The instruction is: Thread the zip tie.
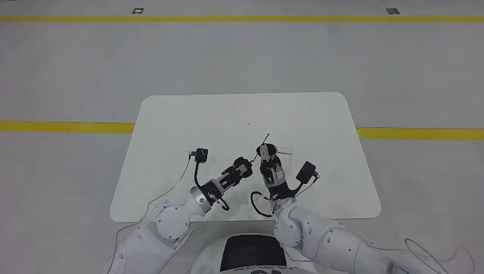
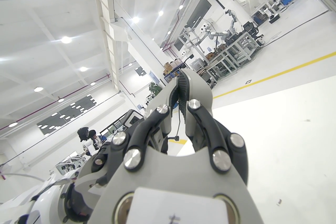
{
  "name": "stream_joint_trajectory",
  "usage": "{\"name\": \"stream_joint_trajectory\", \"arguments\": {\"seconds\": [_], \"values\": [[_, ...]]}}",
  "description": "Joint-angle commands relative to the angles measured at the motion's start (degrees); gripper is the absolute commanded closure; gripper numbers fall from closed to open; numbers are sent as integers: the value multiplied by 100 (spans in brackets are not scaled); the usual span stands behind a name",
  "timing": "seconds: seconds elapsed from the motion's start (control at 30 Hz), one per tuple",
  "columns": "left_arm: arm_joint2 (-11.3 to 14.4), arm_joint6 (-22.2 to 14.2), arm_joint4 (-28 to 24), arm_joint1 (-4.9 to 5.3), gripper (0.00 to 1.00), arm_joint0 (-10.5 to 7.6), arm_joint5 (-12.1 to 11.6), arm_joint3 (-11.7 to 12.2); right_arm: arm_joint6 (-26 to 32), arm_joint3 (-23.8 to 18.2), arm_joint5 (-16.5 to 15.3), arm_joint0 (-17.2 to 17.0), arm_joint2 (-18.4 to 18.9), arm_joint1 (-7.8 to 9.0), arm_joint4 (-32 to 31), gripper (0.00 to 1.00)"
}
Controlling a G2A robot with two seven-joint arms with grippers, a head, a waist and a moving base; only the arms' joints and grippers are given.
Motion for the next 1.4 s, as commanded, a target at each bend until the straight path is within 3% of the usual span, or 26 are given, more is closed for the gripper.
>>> {"name": "stream_joint_trajectory", "arguments": {"seconds": [0.0,1.37], "values": [[0,0,0,0,100,0,0,0,-19,-6,0,-1,-11,4,-13,100],[0,0,0,0,100,0,0,0,-139,23,0,34,-114,21,-6,100]]}}
